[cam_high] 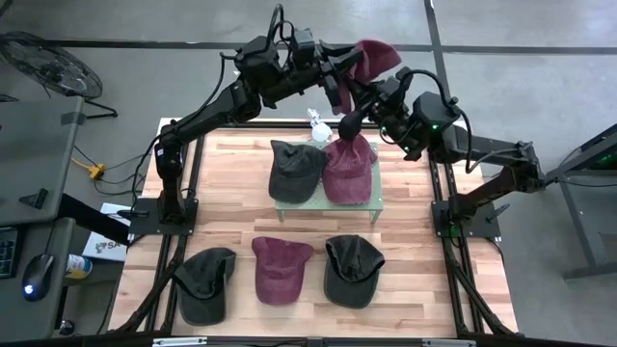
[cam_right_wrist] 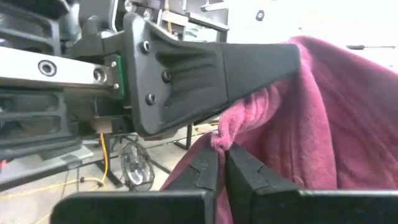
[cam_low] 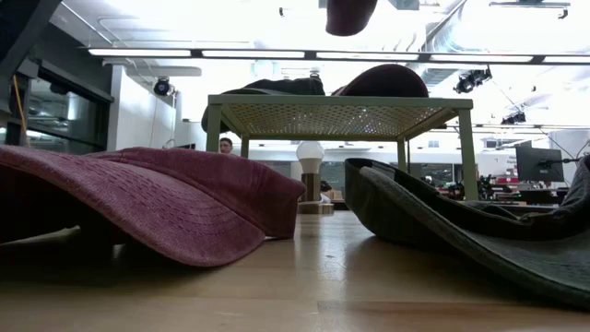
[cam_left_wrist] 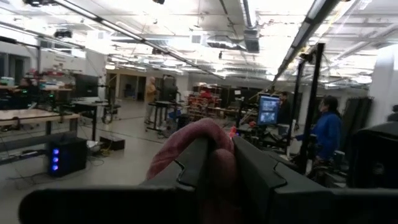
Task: Pick & Place hat
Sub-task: Stack the top red cap on top of the red cap on the shelf
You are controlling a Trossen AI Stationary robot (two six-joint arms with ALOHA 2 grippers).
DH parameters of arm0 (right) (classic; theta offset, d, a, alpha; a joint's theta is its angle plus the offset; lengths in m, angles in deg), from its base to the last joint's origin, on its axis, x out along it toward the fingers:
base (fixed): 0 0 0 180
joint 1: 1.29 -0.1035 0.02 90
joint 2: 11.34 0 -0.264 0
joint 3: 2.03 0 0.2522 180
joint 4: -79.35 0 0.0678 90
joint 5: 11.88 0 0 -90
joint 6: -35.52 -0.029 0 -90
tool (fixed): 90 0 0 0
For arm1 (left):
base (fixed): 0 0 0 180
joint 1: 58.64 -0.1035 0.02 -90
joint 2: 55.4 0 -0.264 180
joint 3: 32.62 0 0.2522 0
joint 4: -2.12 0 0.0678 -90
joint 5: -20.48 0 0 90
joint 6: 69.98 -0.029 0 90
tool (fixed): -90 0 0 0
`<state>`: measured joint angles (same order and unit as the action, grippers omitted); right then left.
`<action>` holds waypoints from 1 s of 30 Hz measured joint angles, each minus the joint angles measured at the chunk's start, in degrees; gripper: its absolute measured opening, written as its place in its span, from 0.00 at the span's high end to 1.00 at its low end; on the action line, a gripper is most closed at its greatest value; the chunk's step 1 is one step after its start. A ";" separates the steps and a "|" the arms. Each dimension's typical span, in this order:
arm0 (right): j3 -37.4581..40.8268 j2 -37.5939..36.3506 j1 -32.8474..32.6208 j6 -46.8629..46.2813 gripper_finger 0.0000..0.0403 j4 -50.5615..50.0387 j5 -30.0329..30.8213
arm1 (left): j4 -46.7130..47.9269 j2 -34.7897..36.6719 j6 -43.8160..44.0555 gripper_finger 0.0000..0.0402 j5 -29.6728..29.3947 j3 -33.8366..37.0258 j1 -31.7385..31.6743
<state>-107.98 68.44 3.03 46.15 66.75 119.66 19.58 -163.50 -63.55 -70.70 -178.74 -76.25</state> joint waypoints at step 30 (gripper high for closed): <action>-0.02 -16.03 6.54 -20.40 1.00 -26.76 -31.08 | 33.29 5.73 -22.42 0.48 9.89 0.00 0.00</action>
<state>-108.00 52.41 9.57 25.75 40.00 88.58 52.87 -157.77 -85.97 -60.81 -178.74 -76.25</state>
